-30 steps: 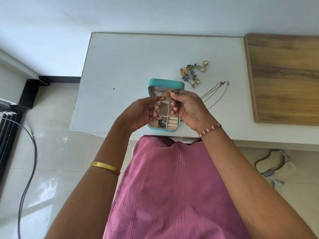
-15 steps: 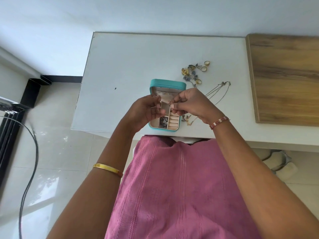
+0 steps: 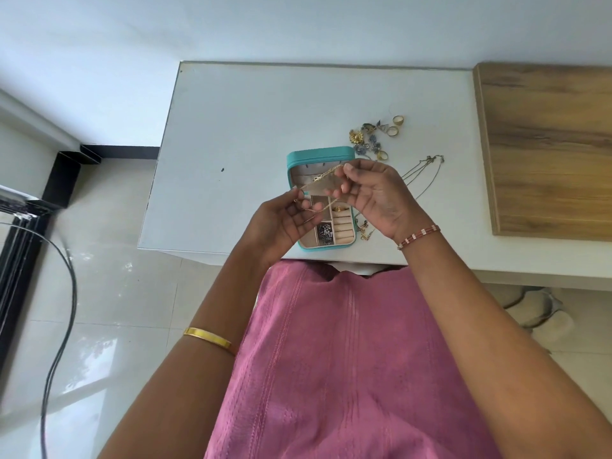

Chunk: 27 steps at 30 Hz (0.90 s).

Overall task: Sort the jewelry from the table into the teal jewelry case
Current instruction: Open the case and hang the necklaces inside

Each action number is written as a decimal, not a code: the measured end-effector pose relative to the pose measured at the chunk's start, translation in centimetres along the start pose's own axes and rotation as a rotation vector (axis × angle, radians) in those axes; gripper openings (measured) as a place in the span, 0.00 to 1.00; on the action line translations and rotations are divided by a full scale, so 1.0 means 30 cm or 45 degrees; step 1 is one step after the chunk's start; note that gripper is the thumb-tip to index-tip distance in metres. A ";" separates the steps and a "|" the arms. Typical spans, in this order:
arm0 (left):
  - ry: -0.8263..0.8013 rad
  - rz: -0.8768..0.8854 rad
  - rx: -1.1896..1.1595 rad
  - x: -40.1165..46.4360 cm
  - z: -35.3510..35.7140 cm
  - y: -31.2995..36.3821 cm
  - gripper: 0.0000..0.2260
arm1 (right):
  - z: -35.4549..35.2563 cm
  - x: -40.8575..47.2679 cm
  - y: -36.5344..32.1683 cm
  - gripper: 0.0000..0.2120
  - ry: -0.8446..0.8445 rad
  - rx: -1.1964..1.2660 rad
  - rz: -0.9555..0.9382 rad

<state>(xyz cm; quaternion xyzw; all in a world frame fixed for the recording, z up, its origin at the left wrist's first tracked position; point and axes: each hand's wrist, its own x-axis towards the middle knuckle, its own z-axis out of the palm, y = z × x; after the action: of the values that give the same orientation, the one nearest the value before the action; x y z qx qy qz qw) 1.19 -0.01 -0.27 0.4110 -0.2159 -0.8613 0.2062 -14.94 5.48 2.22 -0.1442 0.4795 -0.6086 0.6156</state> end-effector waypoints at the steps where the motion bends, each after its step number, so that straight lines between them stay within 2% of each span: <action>1: 0.006 0.000 0.026 0.001 0.000 -0.002 0.11 | 0.003 -0.002 -0.001 0.10 0.003 -0.046 -0.008; 3: 0.044 0.025 0.192 0.001 0.003 -0.004 0.10 | 0.005 -0.005 -0.008 0.08 0.011 -0.236 -0.041; 6: 0.203 0.131 0.648 0.009 0.005 0.006 0.07 | 0.008 -0.007 -0.020 0.08 0.042 -0.575 -0.120; 9: 0.516 0.356 1.139 0.019 0.004 0.018 0.10 | 0.019 -0.010 -0.030 0.08 0.056 -0.818 -0.164; 12: 0.801 0.651 1.331 0.015 0.018 0.021 0.12 | 0.031 -0.015 -0.039 0.06 0.059 -0.956 -0.173; 14: 0.773 0.843 1.341 0.024 0.019 0.022 0.11 | 0.038 -0.017 -0.045 0.06 0.067 -1.031 -0.170; 16: 0.622 0.915 1.351 0.040 0.017 0.027 0.12 | 0.041 -0.016 -0.053 0.07 0.061 -1.112 -0.188; 19: 0.507 0.918 1.389 0.067 0.010 0.047 0.14 | 0.040 -0.002 -0.065 0.06 0.058 -1.277 -0.206; 24: 0.533 0.932 1.364 0.090 0.026 0.083 0.12 | 0.041 0.028 -0.066 0.05 0.007 -1.547 -0.268; 27: 0.555 0.868 1.329 0.120 0.019 0.091 0.12 | 0.048 0.044 -0.057 0.04 -0.022 -1.653 -0.312</action>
<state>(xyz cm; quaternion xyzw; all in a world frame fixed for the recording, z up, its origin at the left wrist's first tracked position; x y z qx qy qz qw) -0.85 -4.05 -0.69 0.5305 -0.6765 -0.4270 0.2802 -15.16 3.34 3.68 -0.5443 0.7242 -0.2604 0.3337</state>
